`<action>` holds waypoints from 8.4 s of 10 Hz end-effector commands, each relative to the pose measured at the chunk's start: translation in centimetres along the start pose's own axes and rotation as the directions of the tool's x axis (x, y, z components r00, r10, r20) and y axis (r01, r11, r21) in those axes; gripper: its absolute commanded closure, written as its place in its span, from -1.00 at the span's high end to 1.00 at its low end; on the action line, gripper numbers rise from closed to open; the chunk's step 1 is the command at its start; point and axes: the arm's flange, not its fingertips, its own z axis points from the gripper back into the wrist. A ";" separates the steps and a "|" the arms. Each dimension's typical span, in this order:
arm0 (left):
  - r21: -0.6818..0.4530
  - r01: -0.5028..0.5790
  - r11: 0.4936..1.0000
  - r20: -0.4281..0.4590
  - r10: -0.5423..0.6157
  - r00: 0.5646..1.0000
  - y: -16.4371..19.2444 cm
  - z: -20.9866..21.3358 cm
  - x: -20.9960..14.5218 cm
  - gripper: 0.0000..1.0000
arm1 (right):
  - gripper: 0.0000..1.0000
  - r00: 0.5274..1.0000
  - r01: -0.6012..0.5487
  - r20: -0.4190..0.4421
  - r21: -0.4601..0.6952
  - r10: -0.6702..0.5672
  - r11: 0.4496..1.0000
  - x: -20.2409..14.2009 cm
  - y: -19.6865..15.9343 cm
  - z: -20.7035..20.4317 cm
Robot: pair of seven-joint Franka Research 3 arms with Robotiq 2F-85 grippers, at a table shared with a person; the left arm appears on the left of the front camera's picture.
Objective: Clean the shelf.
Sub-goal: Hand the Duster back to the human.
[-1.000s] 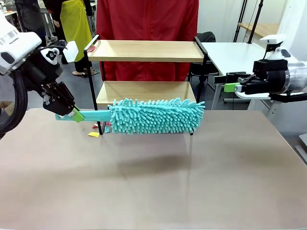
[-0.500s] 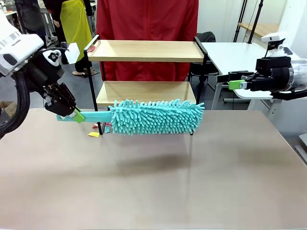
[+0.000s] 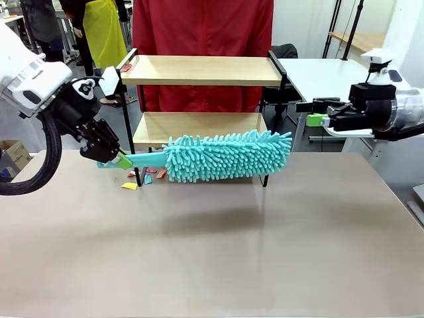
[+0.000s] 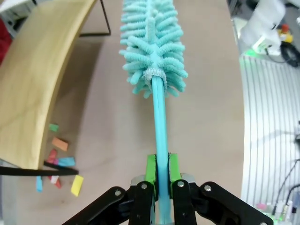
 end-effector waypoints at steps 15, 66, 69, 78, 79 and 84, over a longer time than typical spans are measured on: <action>0.001 0.034 0.999 0.037 -0.034 0.999 0.5 -0.2 -1.1 -0.74 | 1.00 0.997 -0.012 -0.080 0.053 0.017 0.999 -5.2 -0.5 -7.0; 0.107 -0.038 0.994 0.406 -0.009 0.914 -1.1 15.6 -10.0 1.00 | -0.67 0.968 -0.112 0.225 -0.024 0.115 0.993 3.2 2.7 -1.9; 0.107 -0.038 0.994 0.406 -0.009 0.914 -1.1 15.6 -10.0 1.00 | -0.67 0.933 -0.110 0.305 -0.264 0.191 0.958 5.8 4.7 2.3; 0.107 -0.038 0.994 0.406 -0.009 0.914 -1.1 15.6 -10.0 1.00 | -0.67 0.926 0.083 0.243 -0.877 0.289 0.472 3.9 5.5 12.4; 0.107 -0.038 0.994 0.406 -0.009 0.914 -1.1 15.6 -10.0 1.00 | -0.67 0.933 0.089 0.226 -0.899 0.280 0.428 3.5 5.4 12.9; 0.107 -0.038 0.994 0.406 -0.009 0.914 -1.1 15.6 -10.0 1.00 | -0.67 0.979 0.148 0.185 -0.937 0.090 0.316 -1.0 3.3 14.2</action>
